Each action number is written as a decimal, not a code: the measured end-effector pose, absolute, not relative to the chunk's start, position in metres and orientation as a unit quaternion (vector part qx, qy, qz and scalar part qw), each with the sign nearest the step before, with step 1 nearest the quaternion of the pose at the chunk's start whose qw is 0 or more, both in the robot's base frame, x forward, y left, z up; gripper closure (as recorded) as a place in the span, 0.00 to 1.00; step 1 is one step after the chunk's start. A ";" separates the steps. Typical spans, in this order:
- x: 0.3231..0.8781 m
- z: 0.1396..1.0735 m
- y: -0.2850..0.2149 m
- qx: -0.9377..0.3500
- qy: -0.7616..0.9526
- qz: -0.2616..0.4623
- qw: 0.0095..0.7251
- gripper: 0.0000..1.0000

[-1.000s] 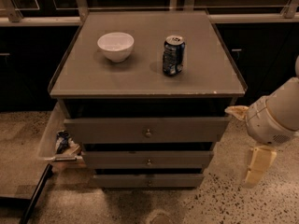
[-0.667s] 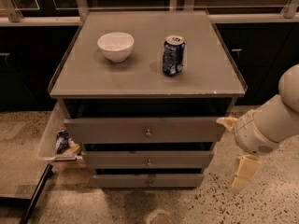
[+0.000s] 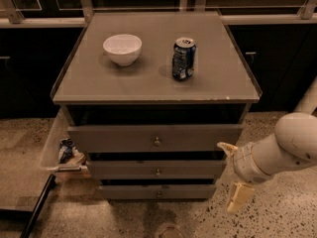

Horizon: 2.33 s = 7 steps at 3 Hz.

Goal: Open middle drawer

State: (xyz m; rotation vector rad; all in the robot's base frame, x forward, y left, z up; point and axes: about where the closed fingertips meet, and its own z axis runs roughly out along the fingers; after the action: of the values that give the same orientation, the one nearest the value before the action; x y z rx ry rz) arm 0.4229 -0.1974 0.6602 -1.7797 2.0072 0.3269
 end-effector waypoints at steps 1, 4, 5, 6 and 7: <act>0.423 0.660 -0.197 -0.643 0.725 0.118 0.218 0.00; 0.443 0.609 -0.177 -0.646 0.711 0.122 0.249 0.00; 0.458 0.570 -0.165 -0.657 0.694 0.119 0.270 0.00; 0.458 0.570 -0.165 -0.657 0.694 0.119 0.270 0.00; 0.460 0.551 -0.158 -0.654 0.692 0.119 0.280 0.00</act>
Offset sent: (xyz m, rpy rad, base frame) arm 0.0059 0.0049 -0.0263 0.0395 0.0286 -0.0131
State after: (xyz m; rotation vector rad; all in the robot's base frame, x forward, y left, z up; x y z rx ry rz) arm 0.4605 -0.1578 0.5514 -1.7548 1.8562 0.3182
